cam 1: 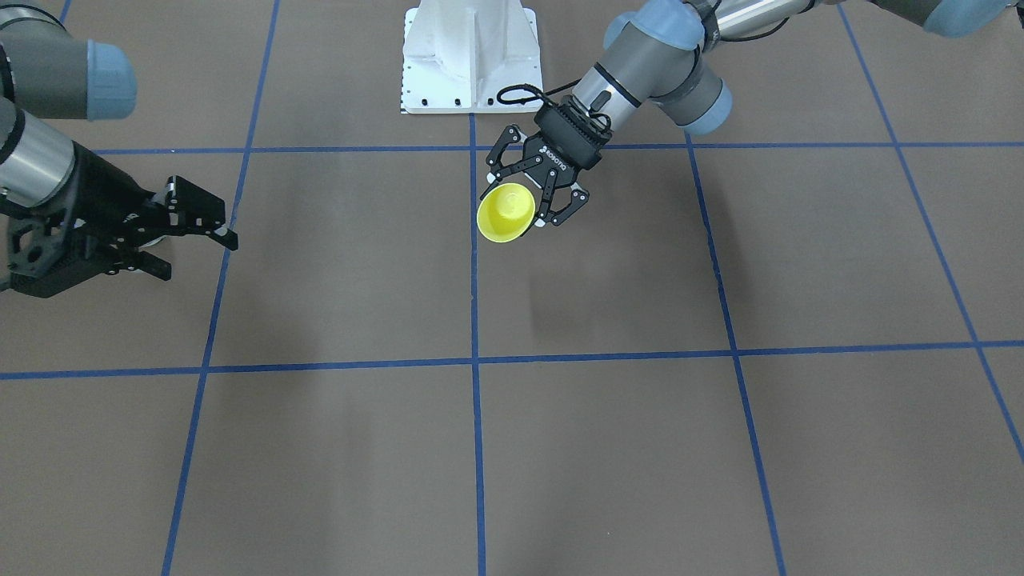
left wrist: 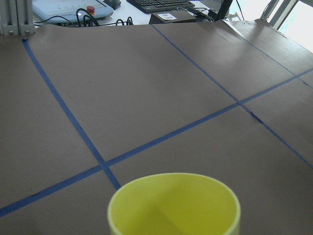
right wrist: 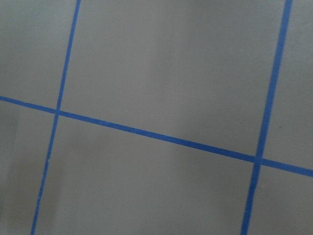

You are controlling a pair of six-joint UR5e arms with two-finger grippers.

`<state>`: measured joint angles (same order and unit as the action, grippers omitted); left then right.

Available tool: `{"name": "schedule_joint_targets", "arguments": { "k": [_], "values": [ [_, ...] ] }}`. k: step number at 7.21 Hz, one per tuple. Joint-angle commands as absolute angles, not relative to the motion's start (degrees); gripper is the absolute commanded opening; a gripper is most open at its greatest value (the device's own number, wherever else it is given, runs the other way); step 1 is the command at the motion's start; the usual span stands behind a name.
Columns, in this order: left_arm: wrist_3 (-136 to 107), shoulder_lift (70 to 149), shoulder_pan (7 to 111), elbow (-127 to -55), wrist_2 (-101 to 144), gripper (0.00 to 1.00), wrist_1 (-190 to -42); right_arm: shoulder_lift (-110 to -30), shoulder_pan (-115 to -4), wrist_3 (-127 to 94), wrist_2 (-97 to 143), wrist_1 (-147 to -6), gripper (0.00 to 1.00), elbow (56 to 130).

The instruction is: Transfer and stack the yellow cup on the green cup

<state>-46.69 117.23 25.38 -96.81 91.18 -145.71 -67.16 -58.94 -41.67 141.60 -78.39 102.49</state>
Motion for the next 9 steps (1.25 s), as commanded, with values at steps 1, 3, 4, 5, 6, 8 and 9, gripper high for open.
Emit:
{"name": "schedule_joint_targets", "arguments": {
  "k": [1, 3, 4, 5, 6, 8, 9],
  "values": [
    [-46.58, 119.88, 23.91, -93.36, 91.32, 0.00, -148.68, -63.30, -52.85, -46.82, 141.59, -78.22, 0.98, 102.48],
    [-43.88, 123.21, 22.94, -89.05, 91.41, 0.00, -151.78, -61.26, -50.19, -48.16, 141.59, -78.31, 0.98, 102.39],
    [-43.16, 123.66, 22.68, -88.86, 91.49, 0.00, -152.14, -59.52, -49.32, -49.56, 141.59, -78.40, 0.98, 101.52],
    [-43.07, 124.10, 21.98, -88.68, 92.19, 0.00, -153.88, -57.41, -48.26, -52.35, 141.59, -78.49, 0.98, 99.95],
    [-43.07, 124.54, 21.97, -88.25, 94.29, 0.00, -155.64, -55.91, -48.25, -53.60, 141.68, -78.66, 0.98, 98.80],
    [-43.07, 126.82, 21.97, -87.80, 94.31, 0.00, -155.74, -55.72, -47.38, -54.49, 141.94, -78.84, 0.98, 98.44],
    [-43.07, 128.91, 21.97, -86.58, 94.31, 0.00, -155.83, -55.11, -47.03, -54.58, 142.20, -79.01, 0.97, 97.83]
  ]
}}
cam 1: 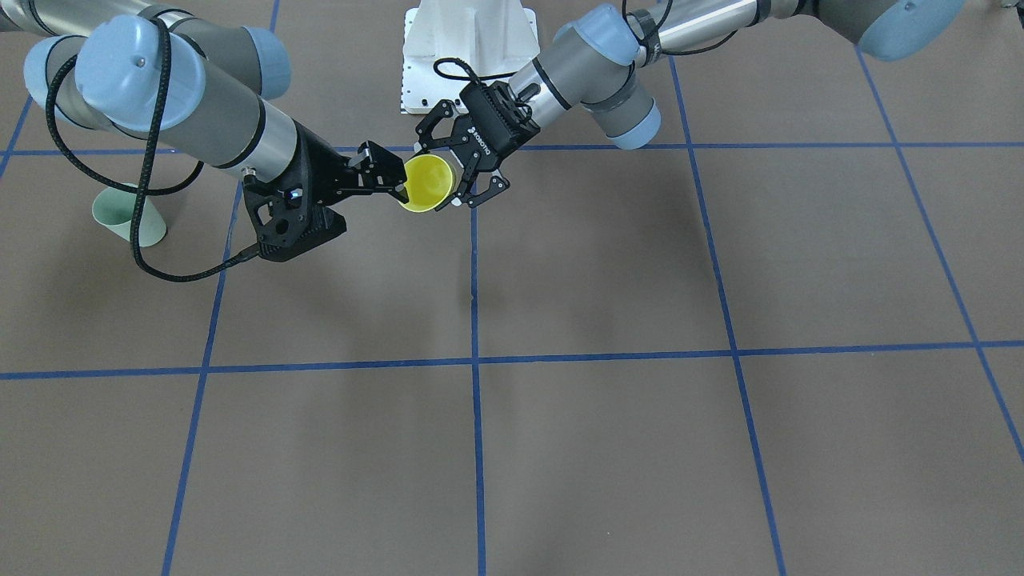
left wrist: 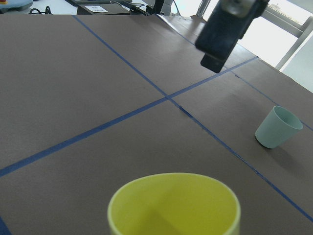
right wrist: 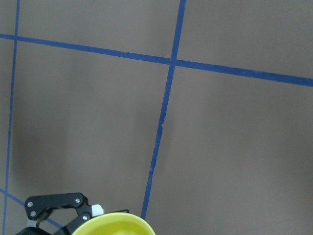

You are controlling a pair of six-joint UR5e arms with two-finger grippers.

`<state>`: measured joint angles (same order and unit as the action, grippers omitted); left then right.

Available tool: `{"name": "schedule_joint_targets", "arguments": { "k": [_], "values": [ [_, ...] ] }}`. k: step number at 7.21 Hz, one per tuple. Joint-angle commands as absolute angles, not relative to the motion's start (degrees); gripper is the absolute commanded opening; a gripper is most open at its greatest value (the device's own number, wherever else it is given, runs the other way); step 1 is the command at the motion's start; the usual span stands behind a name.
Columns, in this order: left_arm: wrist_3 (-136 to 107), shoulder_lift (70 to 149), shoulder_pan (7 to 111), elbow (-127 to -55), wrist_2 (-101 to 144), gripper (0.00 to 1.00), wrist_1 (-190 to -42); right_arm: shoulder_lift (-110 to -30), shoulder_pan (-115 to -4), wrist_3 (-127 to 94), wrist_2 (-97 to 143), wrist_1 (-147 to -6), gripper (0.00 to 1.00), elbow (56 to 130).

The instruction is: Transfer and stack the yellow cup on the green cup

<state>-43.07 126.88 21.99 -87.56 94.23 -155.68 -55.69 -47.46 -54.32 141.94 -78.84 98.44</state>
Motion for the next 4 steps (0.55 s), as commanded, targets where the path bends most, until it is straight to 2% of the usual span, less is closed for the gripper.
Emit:
{"name": "schedule_joint_targets", "arguments": {
  "k": [1, 4],
  "values": [
    [-42.20, 129.54, 22.06, -85.53, 94.31, 0.00, -156.35, -55.19, -46.93, -55.10, 142.82, -79.01, 0.96, 97.56],
    [-39.38, 129.55, 22.50, -84.99, 94.31, 0.00, -157.24, -56.33, -46.93, -55.28, 146.68, -79.28, 0.94, 97.65]
  ]
}}
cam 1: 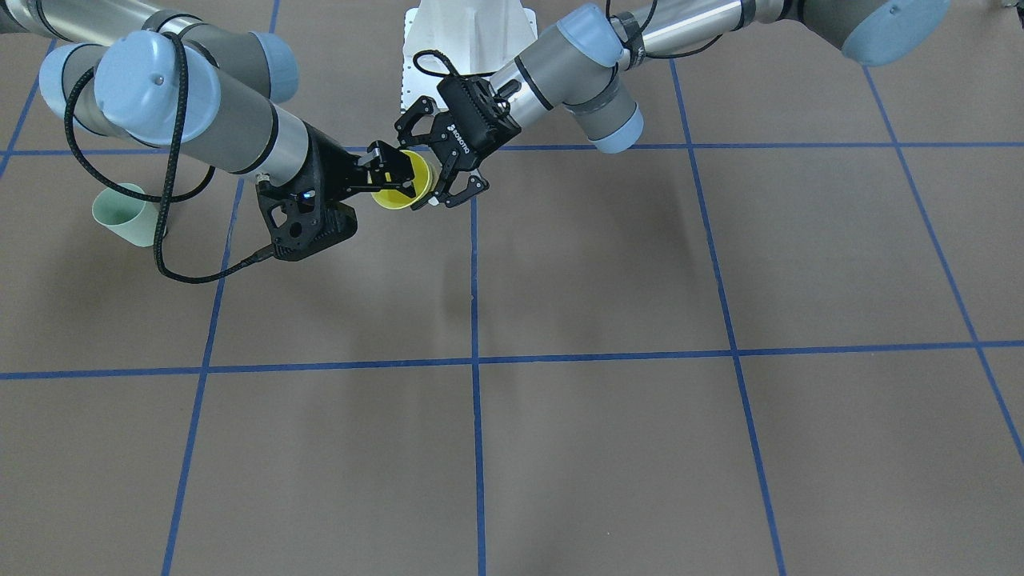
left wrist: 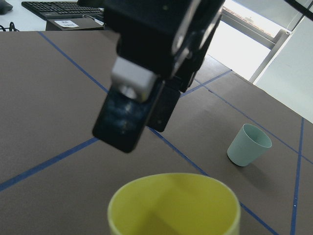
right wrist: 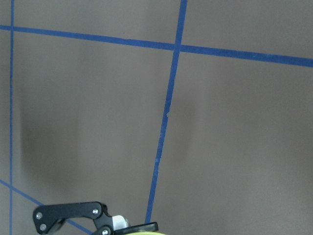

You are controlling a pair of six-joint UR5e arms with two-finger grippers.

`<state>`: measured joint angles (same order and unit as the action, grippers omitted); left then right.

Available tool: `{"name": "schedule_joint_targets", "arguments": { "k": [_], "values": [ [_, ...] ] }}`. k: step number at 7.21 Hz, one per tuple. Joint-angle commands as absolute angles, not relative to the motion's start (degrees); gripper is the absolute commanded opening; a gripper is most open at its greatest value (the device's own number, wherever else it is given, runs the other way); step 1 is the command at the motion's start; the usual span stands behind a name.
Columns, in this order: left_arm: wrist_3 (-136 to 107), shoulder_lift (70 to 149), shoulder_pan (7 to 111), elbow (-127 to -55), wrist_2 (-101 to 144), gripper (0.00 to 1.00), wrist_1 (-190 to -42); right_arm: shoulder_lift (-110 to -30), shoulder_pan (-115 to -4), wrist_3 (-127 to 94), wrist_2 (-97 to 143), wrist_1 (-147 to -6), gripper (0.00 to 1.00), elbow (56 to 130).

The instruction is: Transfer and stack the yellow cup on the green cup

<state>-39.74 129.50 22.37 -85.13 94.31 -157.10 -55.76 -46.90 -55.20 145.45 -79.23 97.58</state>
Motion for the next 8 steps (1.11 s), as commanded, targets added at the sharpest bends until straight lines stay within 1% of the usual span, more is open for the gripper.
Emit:
{"name": "schedule_joint_targets", "arguments": {
  "k": [1, 2, 3, 4, 5, 6, 8],
  "values": [
    [-39.37, 129.55, 22.76, -84.99, 94.31, 0.00, -157.24, -57.56, -46.93, -55.20, 146.86, -79.19, 0.92, 97.91],
    [-39.37, 129.55, 22.85, -84.99, 94.39, 0.00, -157.67, -57.92, -46.76, -55.28, 146.87, -79.19, 0.89, 98.00],
    [-39.37, 129.55, 22.85, -84.99, 94.39, 0.00, -157.76, -57.92, -45.97, -55.28, 146.78, -79.28, 0.81, 97.91],
    [-39.37, 129.55, 22.94, -84.99, 94.39, 0.00, -157.76, -58.09, -45.79, -55.37, 146.78, -79.71, 0.70, 97.91],
    [-39.37, 129.55, 23.03, -84.99, 94.39, 0.00, -158.02, -58.36, -45.70, -55.37, 146.78, -79.72, 0.65, 98.08],
    [-39.37, 129.55, 23.03, -84.99, 94.39, 0.00, -158.11, -58.45, -45.79, -55.37, 146.78, -79.72, 0.61, 98.26],
    [-39.46, 129.46, 23.81, -84.90, 95.53, 0.00, -158.12, -58.80, -45.79, -55.37, 146.87, -79.72, 0.43, 98.44]
  ]
}}
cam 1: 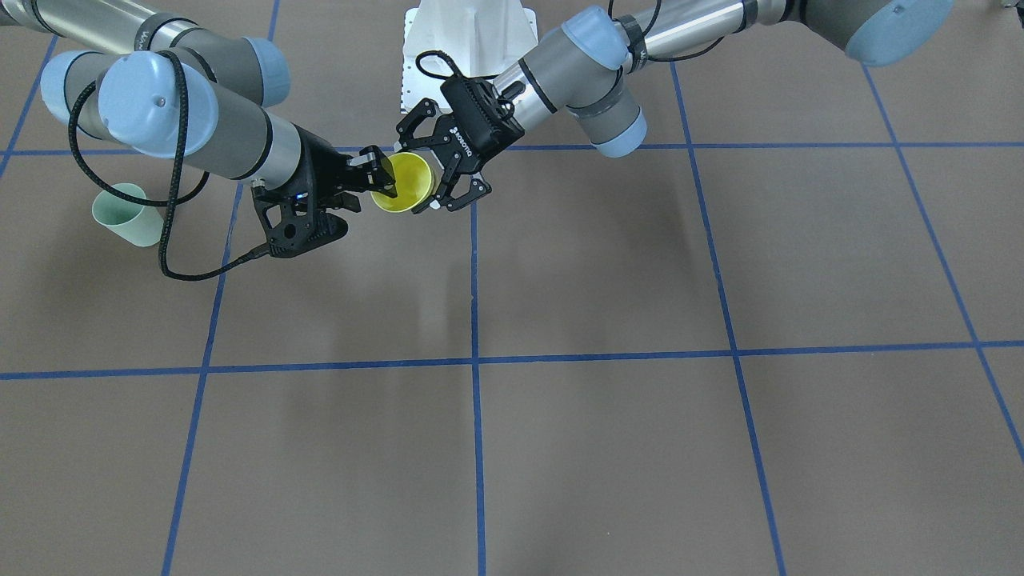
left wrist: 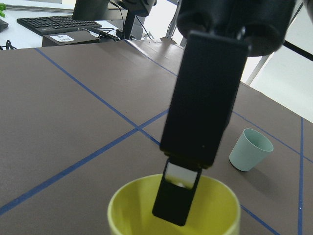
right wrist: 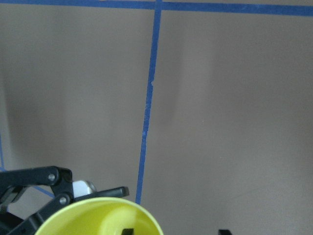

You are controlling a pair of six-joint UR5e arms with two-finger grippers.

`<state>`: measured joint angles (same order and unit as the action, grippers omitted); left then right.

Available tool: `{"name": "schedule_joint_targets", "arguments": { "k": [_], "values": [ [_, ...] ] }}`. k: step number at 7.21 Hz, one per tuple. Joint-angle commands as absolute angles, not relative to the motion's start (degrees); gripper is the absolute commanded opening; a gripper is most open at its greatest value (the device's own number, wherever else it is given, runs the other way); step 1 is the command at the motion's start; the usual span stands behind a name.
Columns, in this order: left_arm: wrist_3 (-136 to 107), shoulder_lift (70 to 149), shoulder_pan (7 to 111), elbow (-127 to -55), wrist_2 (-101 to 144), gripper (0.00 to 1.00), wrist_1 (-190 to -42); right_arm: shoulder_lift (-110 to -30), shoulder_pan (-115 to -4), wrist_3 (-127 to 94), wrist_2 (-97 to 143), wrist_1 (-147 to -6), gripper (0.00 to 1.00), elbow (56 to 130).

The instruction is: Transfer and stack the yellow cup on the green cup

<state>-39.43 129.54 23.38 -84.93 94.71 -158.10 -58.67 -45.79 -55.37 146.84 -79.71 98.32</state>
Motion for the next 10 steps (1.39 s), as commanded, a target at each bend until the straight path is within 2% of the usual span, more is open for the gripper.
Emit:
{"name": "schedule_joint_targets", "arguments": {
  "k": [1, 7, 10],
  "values": [
    [-39.38, 129.46, 23.82, -84.82, 95.62, 0.00, -158.12, -58.89, -45.79, -55.37, 147.04, -79.72, 0.42, 98.44],
    [-39.46, 129.73, 23.03, -84.81, 95.62, 0.00, -158.12, -58.62, -45.79, -55.37, 147.22, -79.72, 0.41, 98.44],
    [-39.46, 129.81, 22.68, -84.73, 95.54, 0.00, -158.12, -58.71, -45.79, -55.37, 147.22, -79.63, 0.35, 98.79]
  ]
}}
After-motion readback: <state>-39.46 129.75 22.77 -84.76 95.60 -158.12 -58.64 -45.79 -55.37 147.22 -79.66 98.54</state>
